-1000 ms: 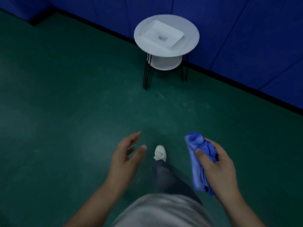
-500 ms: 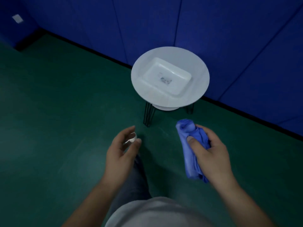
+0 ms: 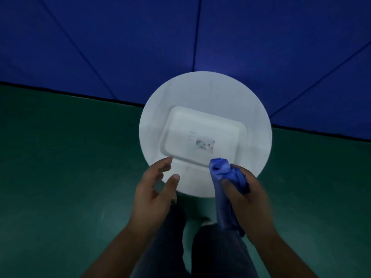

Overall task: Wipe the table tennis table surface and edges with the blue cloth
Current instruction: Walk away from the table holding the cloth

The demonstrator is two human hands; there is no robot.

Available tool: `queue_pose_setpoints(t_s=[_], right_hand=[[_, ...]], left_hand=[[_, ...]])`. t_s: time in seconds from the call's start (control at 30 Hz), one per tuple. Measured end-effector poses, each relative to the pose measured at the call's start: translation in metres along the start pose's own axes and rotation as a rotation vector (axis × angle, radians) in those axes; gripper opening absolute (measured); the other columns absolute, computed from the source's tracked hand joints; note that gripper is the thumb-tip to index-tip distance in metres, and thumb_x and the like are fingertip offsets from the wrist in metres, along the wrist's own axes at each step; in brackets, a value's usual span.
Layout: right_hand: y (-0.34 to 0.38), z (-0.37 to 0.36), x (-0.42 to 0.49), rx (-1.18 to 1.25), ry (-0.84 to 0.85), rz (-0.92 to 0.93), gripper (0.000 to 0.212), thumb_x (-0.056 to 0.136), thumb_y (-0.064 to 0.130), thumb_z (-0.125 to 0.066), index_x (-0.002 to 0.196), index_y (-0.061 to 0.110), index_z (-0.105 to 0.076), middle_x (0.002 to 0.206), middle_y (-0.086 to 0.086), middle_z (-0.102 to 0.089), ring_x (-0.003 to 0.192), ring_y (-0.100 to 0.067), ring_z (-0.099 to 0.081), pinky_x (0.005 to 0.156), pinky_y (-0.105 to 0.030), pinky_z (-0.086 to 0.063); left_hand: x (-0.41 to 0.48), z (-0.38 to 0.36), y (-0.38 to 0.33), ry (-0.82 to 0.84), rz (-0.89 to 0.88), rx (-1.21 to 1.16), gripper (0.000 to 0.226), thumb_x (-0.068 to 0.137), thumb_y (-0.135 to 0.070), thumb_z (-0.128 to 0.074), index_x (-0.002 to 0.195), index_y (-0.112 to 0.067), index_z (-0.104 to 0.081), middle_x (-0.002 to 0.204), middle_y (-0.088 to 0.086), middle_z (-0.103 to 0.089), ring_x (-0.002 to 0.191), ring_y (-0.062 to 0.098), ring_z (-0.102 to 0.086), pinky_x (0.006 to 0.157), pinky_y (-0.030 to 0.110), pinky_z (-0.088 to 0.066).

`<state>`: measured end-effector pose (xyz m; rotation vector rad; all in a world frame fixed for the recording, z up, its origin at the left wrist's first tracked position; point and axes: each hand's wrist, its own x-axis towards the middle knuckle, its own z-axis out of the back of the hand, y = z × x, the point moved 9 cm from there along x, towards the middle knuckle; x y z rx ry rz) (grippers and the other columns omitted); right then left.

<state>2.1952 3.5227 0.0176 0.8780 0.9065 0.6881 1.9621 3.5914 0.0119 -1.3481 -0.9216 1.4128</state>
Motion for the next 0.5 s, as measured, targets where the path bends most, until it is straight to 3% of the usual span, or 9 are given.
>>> queue_pose_setpoints(t_s=[0.1,0.17,0.23,0.3,0.37,0.43,0.5], right_hand=[[-0.001,-0.029,0.061,-0.031,-0.068,-0.007,0.041,0.078,0.027,-0.061,0.094,0.064,-0.062,0.092,0.034,-0.068,0.084,0.014,-0.063,0.065,-0.001,-0.042],[-0.016,-0.048,0.103,-0.064,-0.103,0.015,0.044,0.084,0.02,-0.064,0.094,0.062,-0.062,0.092,0.034,-0.068,0.085,0.015,-0.061,0.066,-0.001,-0.041],[-0.036,-0.068,0.144,-0.092,-0.136,0.03,0.038,0.087,0.014,-0.064,0.101,0.05,-0.065,0.097,0.026,-0.069,0.09,0.01,-0.062,0.072,-0.007,-0.047],[-0.061,-0.083,0.181,-0.118,-0.163,0.01,0.029,0.09,0.017,-0.063,0.114,0.032,-0.066,0.11,0.012,-0.069,0.102,-0.003,-0.063,0.091,-0.028,-0.052],[-0.075,-0.098,0.209,-0.204,-0.163,0.03,0.031,0.091,0.017,-0.062,0.122,0.017,-0.065,0.117,-0.001,-0.067,0.109,-0.019,-0.062,0.098,-0.04,-0.049],[-0.084,-0.108,0.229,-0.324,-0.119,0.052,0.038,0.092,0.018,-0.064,0.129,0.009,-0.061,0.124,-0.008,-0.064,0.116,-0.027,-0.058,0.104,-0.041,-0.044],[-0.09,-0.115,0.24,-0.382,-0.056,0.001,0.053,0.091,0.025,-0.068,0.14,0.01,-0.053,0.138,-0.008,-0.057,0.127,-0.024,-0.051,0.111,-0.037,-0.038]], left_hand=[[0.062,-0.008,0.015,0.032,-0.025,0.027,0.037,0.085,-0.025,-0.066,0.122,-0.026,-0.066,0.126,-0.009,-0.068,0.12,0.014,-0.061,0.106,0.039,-0.045],[0.095,-0.017,0.031,0.051,-0.029,0.055,0.038,0.085,-0.027,-0.066,0.123,-0.027,-0.066,0.127,-0.009,-0.067,0.122,0.013,-0.061,0.107,0.035,-0.044],[0.122,-0.023,0.05,0.054,-0.022,0.071,0.039,0.085,-0.031,-0.067,0.124,-0.027,-0.066,0.127,-0.01,-0.067,0.122,0.013,-0.061,0.106,0.031,-0.045],[0.142,-0.032,0.064,0.073,-0.027,0.092,0.041,0.085,-0.035,-0.069,0.125,-0.026,-0.065,0.128,-0.009,-0.067,0.122,0.014,-0.061,0.105,0.031,-0.045],[0.154,-0.04,0.076,0.105,-0.033,0.098,0.042,0.085,-0.037,-0.068,0.125,-0.026,-0.065,0.129,-0.008,-0.067,0.122,0.015,-0.061,0.104,0.03,-0.044],[0.162,-0.045,0.089,0.123,-0.029,0.097,0.039,0.087,-0.034,-0.067,0.125,-0.027,-0.065,0.129,-0.01,-0.067,0.123,0.012,-0.06,0.104,0.024,-0.043],[0.163,-0.045,0.097,0.111,-0.011,0.089,0.038,0.088,-0.031,-0.066,0.125,-0.027,-0.065,0.129,-0.01,-0.066,0.124,0.008,-0.059,0.104,0.023,-0.042]])
